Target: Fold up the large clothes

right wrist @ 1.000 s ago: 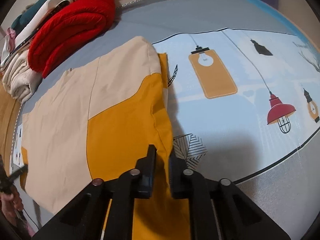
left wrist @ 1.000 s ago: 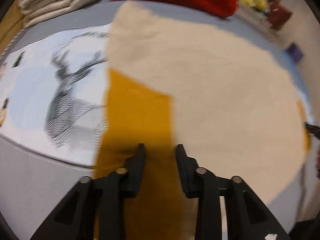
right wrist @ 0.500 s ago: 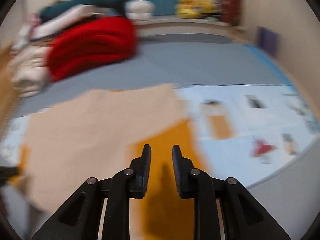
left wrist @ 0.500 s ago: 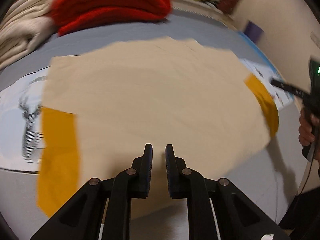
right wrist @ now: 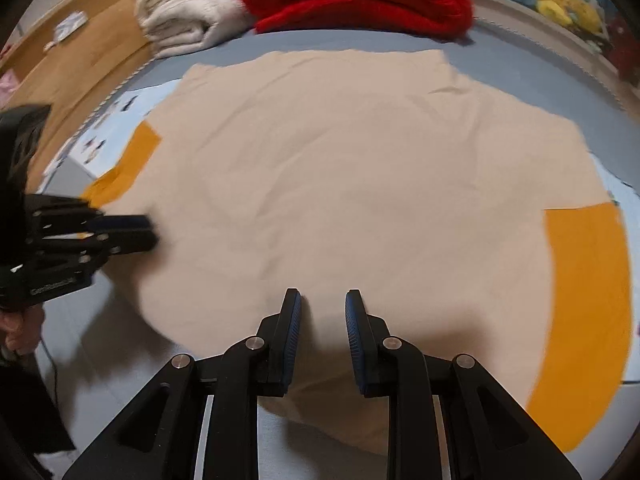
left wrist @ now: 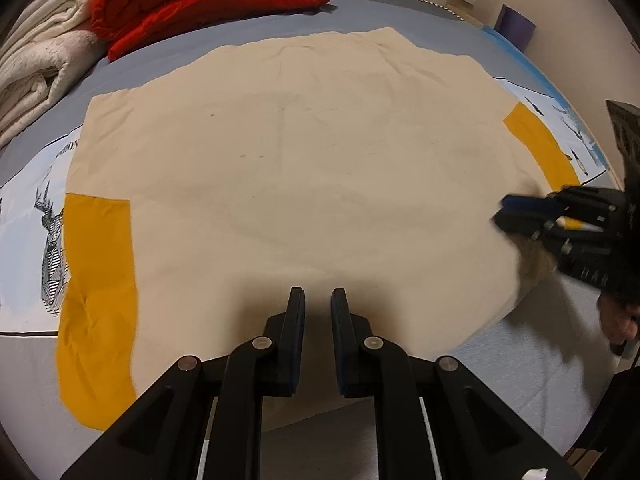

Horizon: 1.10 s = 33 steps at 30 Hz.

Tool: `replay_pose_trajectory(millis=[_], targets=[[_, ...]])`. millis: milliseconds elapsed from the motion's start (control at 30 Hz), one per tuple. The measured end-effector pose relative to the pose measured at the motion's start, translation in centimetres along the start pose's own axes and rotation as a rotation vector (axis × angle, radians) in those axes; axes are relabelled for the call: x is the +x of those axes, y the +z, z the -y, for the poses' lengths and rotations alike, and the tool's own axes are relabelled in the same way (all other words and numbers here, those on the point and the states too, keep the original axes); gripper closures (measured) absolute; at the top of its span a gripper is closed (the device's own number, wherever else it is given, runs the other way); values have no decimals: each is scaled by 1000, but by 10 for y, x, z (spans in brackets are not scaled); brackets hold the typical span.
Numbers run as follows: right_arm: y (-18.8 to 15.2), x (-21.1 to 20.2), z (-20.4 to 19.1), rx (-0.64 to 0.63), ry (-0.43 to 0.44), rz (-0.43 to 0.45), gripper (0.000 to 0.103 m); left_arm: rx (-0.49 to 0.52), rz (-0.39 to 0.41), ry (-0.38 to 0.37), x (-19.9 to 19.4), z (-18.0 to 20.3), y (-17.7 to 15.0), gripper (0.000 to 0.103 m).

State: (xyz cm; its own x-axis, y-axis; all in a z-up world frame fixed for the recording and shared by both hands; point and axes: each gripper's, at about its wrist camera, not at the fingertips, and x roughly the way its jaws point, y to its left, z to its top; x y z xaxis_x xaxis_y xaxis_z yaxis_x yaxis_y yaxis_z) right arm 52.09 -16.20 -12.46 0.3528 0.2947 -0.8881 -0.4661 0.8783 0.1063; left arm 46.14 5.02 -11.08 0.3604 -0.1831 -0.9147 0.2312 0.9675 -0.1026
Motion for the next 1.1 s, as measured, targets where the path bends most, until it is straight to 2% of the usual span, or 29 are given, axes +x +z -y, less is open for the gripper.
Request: replay_pose_trajectory(millis=[133, 267, 333, 467, 633, 700, 767, 833, 933, 1000, 1033, 1067, 1100], targets=[[-5, 1, 32, 56, -76, -47, 79, -27, -35, 41, 5, -19, -4, 89], [-20, -1, 91, 175, -148, -117, 79, -84, -61, 94, 6, -54, -13, 89], [-25, -7, 114, 213, -152, -120, 79, -127, -77, 97, 6, -73, -20, 88], [-42, -20, 148, 241, -201, -144, 79, -192, -77, 56, 2, -97, -27, 87], [-57, -17, 166, 256, -214, -201, 79, -224, -81, 92, -1, -96, -29, 87], [-59, -17, 163, 212, -259, -222, 79, -239, -82, 128, -10, -89, -24, 87], [-55, -27, 157, 202, -338, -226, 79, -284, -27, 118, -36, -86, -17, 87], [-40, -46, 142, 210, -361, -162, 79, -313, 44, 115, -65, -83, -11, 87], [-15, -107, 106, 193, -318, 43, 79, -332, 185, 149, -122, -67, -7, 83], [-6, -148, 73, 163, -321, 207, 78, -359, 246, 147, -145, -57, -11, 68], [1, -153, 63, 153, -325, 260, 74, -374, 278, 141, -152, -53, -13, 63], [-1, -168, 46, 142, -354, 357, 68, -383, 306, 131, -157, -52, -19, 53], [-1, -172, 37, 140, -372, 408, 48, -385, 324, 125, -156, -53, -20, 49]])
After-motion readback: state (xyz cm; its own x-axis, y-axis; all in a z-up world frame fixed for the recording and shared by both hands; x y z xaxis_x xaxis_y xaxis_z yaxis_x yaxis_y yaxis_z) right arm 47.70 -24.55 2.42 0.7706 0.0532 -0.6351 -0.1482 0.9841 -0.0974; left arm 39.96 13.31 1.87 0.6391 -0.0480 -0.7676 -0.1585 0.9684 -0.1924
